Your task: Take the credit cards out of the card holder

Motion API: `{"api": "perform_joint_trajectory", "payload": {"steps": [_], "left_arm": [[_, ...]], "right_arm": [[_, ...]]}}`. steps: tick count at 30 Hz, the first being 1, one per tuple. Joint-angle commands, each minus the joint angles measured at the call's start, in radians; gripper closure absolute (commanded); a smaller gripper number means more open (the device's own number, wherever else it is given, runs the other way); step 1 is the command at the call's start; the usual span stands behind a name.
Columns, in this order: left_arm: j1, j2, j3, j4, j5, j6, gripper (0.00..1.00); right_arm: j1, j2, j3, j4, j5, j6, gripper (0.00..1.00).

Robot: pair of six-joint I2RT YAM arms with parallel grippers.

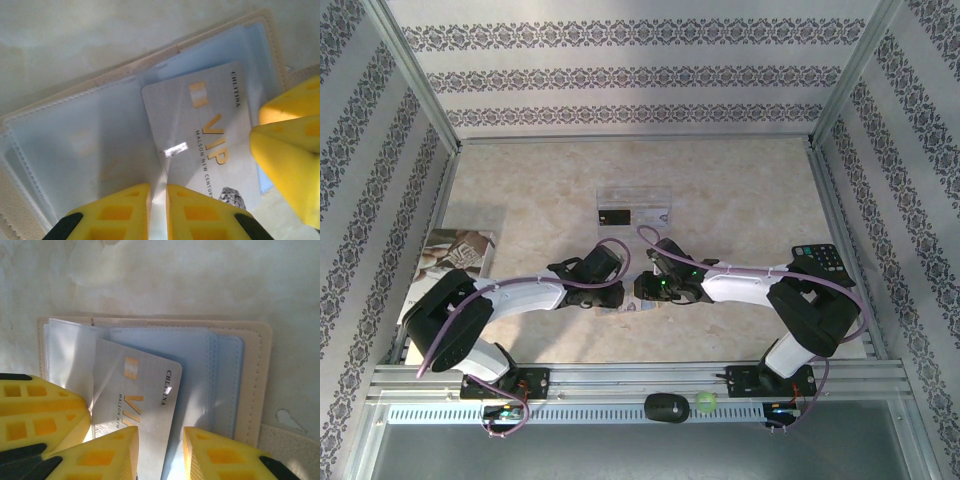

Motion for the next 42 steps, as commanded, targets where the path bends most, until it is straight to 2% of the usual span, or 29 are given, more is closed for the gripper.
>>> {"api": "perform_joint_trajectory", "payload": {"steps": [1, 7, 29, 36, 42], "left_arm": [[-0.010, 0.032, 0.022, -0.061, -0.050, 0.032, 0.83], [-0.010, 0.085, 0.033, -0.084, -0.054, 0.026, 0.85], [-0.011, 0.087, -0.013, -0.044, -0.025, -0.005, 0.86], [-0.010, 0.087, -0.017, -0.039, -0.023, -0.008, 0.87], [-0.010, 0.092, -0.015, -0.035, -0.020, -0.009, 0.87]], "right_arm": [[-0.013, -0.019, 0.024, -0.006, -0.028, -0.024, 0.70], [-0.023, 0.000, 0.030, -0.005, -0.058, -0.021, 0.72], [-0.030, 0.023, -0.012, 0.006, -0.056, 0.027, 0.72], [-0.032, -0.047, -0.045, 0.003, 0.002, 0.040, 0.72], [-0.035, -0.040, -0.042, 0.001, -0.027, 0.049, 0.72]]}}
